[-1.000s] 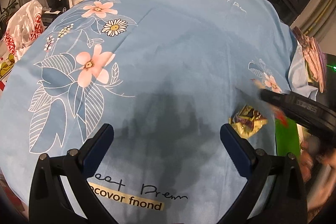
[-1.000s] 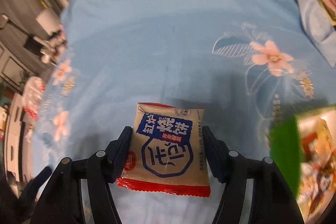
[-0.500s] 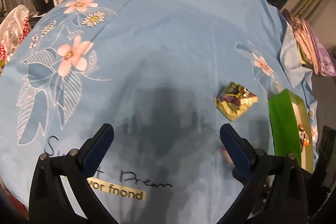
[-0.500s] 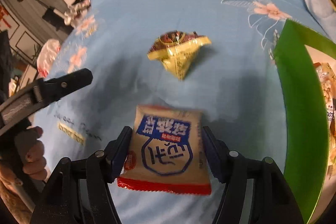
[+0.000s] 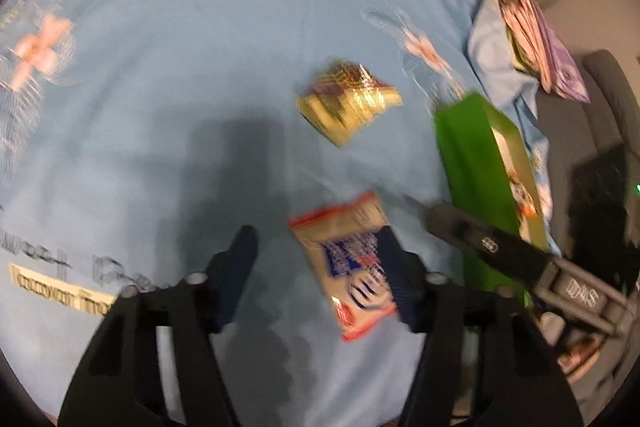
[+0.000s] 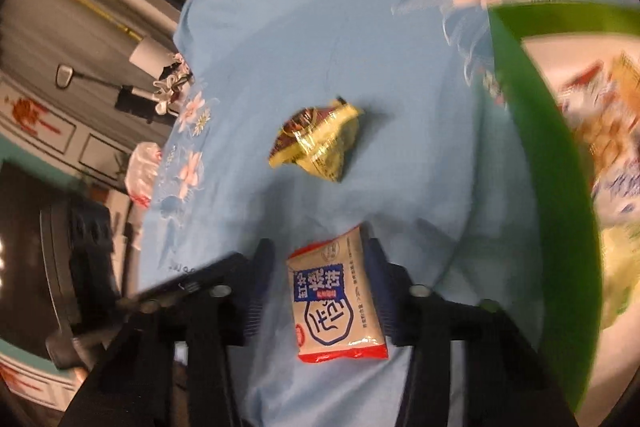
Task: Organize snacks
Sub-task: 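Carry the biscuit pack with the right gripper over the box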
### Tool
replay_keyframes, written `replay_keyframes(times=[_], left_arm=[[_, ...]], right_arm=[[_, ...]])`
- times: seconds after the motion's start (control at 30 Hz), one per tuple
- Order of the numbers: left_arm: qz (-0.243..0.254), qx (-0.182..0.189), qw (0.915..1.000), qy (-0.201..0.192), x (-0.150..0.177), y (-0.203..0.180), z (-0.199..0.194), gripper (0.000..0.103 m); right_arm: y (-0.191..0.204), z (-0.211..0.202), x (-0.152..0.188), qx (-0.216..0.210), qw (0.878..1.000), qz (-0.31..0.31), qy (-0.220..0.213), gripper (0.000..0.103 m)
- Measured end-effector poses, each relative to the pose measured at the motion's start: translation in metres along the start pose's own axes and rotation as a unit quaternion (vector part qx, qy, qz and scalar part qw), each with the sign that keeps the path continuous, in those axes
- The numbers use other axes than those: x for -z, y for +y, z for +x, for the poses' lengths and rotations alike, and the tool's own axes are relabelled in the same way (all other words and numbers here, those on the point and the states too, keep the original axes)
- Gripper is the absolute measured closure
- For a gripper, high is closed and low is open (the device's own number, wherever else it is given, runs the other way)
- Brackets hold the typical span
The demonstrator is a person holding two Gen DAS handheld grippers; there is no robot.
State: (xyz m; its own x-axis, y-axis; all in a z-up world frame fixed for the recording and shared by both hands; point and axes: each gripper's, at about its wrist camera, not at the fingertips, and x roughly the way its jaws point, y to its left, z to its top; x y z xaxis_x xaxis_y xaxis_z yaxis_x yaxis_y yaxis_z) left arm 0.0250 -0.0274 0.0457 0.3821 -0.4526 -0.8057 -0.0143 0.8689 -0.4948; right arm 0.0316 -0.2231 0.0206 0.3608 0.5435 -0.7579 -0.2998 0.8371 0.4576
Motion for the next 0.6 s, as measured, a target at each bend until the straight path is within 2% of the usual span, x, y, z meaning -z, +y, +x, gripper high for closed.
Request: replay_keyframes(times=[0.13,0.27,0.43,0.6], left_arm=[[-0.002,0.029,0.9984,0.048,0.01,-0.01,0.017,0.061],[-0.008,0.019,0.9978,0.063,0.016,-0.011,0.024,0.062],[0.02,-0.004,0.9991,0.038,0.018,-0.019,0.021,0.07],[0.048,0.0,0.9988,-0.007,0.017,-0.032,0.005,0.071]], right_arm=[[-0.005,0.016,0.003,0.016,0.999,0.009,0.026,0.061],[-0.005,0.032,0.008,0.029,0.998,0.005,0.052,0.061],[-0.002,0.038,0.008,0.048,0.997,0.0,0.055,0.064],[0.002,0.017,0.006,0.041,0.999,-0.007,0.03,0.064]])
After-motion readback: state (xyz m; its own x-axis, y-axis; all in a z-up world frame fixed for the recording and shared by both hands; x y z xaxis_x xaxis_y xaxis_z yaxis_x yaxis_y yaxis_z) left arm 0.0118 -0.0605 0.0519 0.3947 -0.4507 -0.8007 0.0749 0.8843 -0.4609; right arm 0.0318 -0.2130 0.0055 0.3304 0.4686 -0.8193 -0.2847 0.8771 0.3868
